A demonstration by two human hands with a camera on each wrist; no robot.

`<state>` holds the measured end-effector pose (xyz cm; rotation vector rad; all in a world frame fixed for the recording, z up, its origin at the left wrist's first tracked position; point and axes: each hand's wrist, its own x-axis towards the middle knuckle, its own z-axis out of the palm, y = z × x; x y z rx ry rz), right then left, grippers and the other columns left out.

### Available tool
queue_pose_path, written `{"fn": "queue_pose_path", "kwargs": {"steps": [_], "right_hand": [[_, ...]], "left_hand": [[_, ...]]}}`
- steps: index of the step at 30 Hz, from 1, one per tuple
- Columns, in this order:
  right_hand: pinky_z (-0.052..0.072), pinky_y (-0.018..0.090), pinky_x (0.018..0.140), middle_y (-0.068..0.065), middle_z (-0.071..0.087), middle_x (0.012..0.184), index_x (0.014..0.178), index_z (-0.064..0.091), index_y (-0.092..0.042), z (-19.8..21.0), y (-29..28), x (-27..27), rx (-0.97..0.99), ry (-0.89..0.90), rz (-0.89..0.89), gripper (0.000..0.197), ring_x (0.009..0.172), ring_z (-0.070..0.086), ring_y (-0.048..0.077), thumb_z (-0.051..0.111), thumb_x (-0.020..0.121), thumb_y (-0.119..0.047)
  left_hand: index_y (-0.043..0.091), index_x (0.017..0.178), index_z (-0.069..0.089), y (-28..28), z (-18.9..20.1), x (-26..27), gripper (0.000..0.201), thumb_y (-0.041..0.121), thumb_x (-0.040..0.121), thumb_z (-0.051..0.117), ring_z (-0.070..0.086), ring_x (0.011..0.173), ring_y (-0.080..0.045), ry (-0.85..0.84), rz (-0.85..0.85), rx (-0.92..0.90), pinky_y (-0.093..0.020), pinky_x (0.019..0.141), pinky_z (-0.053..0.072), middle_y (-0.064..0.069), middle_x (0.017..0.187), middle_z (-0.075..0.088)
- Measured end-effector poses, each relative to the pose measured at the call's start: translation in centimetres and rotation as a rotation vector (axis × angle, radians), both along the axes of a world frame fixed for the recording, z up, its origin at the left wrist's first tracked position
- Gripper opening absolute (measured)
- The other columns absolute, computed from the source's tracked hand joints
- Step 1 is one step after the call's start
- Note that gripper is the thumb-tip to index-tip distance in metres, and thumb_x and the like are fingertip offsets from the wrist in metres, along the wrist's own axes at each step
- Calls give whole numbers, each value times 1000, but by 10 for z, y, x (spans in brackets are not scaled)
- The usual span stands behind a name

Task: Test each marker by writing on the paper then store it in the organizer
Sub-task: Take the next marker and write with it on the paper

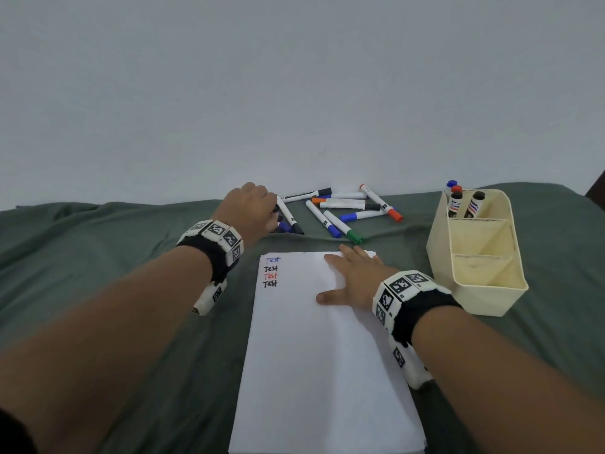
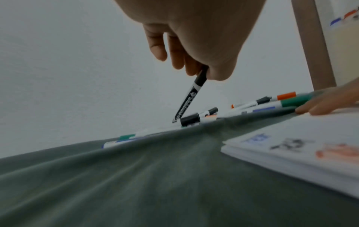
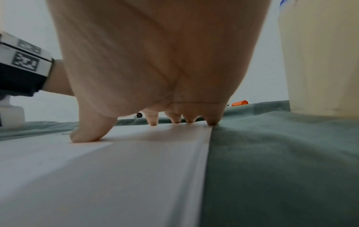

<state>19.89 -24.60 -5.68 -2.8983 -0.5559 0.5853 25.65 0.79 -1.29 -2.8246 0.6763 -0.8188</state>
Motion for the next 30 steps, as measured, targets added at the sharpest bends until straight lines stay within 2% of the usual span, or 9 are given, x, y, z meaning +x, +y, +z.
{"fn": "queue_pose_path", "kwargs": {"steps": [2, 5, 9, 14, 18, 20, 22, 26, 30], "right_hand": [[18, 51, 122, 1, 9, 169, 159, 20, -32, 4, 0, -1, 9, -38, -6, 97, 156, 8, 25, 55, 81, -80], [37, 43, 110, -4, 35, 157, 150, 37, -29, 15, 1, -3, 59, -183, -15, 83, 144, 33, 22, 55, 84, -76], [32, 42, 115, -1, 38, 152, 146, 40, -25, 20, 1, -7, 112, -436, 20, 74, 141, 32, 23, 59, 88, -65], [28, 38, 120, -3, 27, 162, 158, 23, -27, 19, 1, -8, 272, -423, 49, 77, 150, 21, 21, 62, 94, -50], [46, 37, 82, 1, 62, 120, 123, 54, -25, 24, 4, -8, 218, -421, 61, 23, 114, 53, 24, 47, 104, -34], [42, 35, 69, 4, 65, 106, 111, 55, -21, 25, 5, -8, 143, -407, 41, 17, 95, 59, 27, 43, 106, -31], [42, 35, 68, 4, 64, 101, 106, 54, -19, 25, 6, -9, 114, -385, 37, 17, 87, 59, 28, 42, 106, -32], [43, 34, 68, 4, 64, 100, 104, 54, -20, 26, 5, -8, 109, -356, 29, 17, 81, 55, 26, 44, 107, -34], [39, 33, 67, 3, 63, 98, 95, 48, -24, 26, 4, -8, 112, -332, 17, 15, 80, 54, 24, 46, 106, -34]], "left_hand": [[6, 89, 65, 8, 9, -12, 12, 18, 85, 64, 53, 73, -26, 27, -6, -195, -38, 63, 47, -5, 75, 59], [21, 92, 67, 13, 20, -32, 9, 22, 83, 64, 51, 69, -6, 78, 30, -427, -18, 67, 41, 14, 73, 56], [32, 87, 68, 5, 24, -68, 16, 19, 78, 68, 63, 72, 2, 222, -26, -702, -3, 67, 42, 18, 75, 68], [33, 87, 69, -18, 17, -95, 18, 20, 76, 72, 67, 72, -1, 430, -103, -867, -11, 65, 50, 19, 80, 72], [32, 80, 65, -32, 8, -97, 16, 24, 68, 71, 69, 76, -19, 596, -100, -1036, -37, 72, 57, 3, 82, 73], [31, 76, 62, -35, 5, -92, 15, 32, 68, 74, 64, 67, -9, 615, -31, -947, -28, 62, 55, 8, 75, 70], [31, 78, 56, -38, 3, -86, 20, 42, 74, 73, 60, 62, -4, 579, 23, -651, -19, 55, 47, 12, 72, 63], [28, 93, 49, -54, -2, -76, 16, 43, 98, 47, 57, 69, -16, 579, 54, -163, -33, 59, 42, 7, 81, 55], [30, 92, 47, -56, -8, -71, 21, 46, 102, 37, 52, 71, -12, 541, 80, -64, -31, 56, 32, 10, 78, 52]]}}
